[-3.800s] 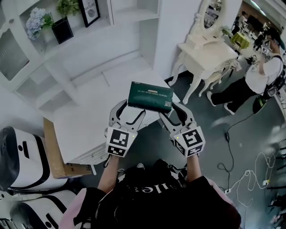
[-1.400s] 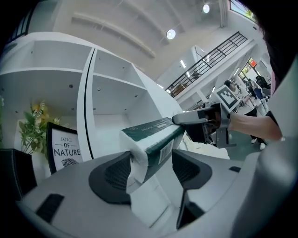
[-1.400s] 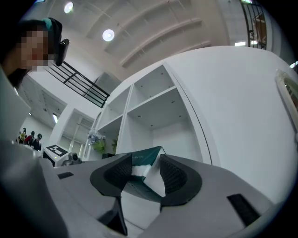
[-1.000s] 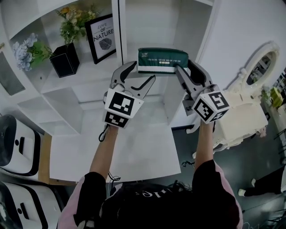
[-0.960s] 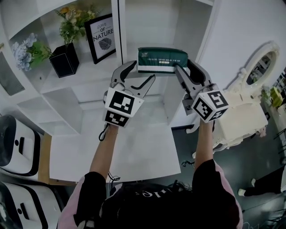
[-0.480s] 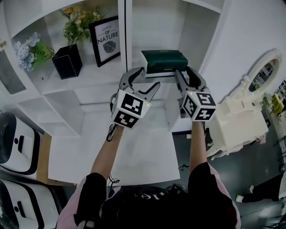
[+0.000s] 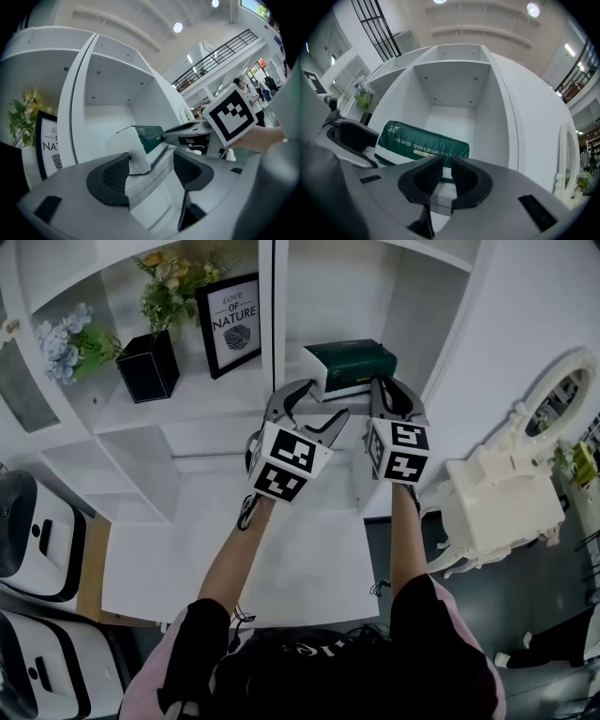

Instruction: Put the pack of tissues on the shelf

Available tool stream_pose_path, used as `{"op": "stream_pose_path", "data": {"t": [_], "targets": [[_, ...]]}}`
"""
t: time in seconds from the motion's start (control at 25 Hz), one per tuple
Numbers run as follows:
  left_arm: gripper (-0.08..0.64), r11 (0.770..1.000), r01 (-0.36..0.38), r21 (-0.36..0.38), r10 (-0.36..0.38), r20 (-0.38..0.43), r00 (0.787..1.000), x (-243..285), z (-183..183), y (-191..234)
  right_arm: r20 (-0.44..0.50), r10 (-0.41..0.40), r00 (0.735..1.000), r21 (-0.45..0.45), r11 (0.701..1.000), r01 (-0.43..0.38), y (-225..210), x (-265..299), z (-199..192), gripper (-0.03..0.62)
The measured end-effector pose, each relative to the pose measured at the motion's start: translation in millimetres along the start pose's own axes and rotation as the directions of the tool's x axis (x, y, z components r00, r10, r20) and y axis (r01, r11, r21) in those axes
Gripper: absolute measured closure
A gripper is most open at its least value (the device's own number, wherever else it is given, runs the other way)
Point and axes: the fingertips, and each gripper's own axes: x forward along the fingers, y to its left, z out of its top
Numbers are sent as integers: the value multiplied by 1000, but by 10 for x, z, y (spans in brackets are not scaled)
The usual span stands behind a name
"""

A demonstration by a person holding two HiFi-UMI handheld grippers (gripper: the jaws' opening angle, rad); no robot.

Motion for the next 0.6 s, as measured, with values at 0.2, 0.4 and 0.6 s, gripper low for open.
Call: {"op": "stream_pose_path", "data": {"t": [0.2, 0.4, 0.6], "targets": [[265, 998, 25, -52, -21, 64, 998, -175, 114, -34, 4, 104, 995, 108, 989, -103, 97, -142, -34, 511], [266, 999, 13, -43, -11, 53, 999, -442, 26, -150, 29, 185, 982, 184, 965, -188, 265, -491, -100, 511], [267, 996, 19, -89, -16, 33, 999, -730, -159, -403, 17, 253, 967, 226, 942, -250, 534, -872, -308, 511]]}}
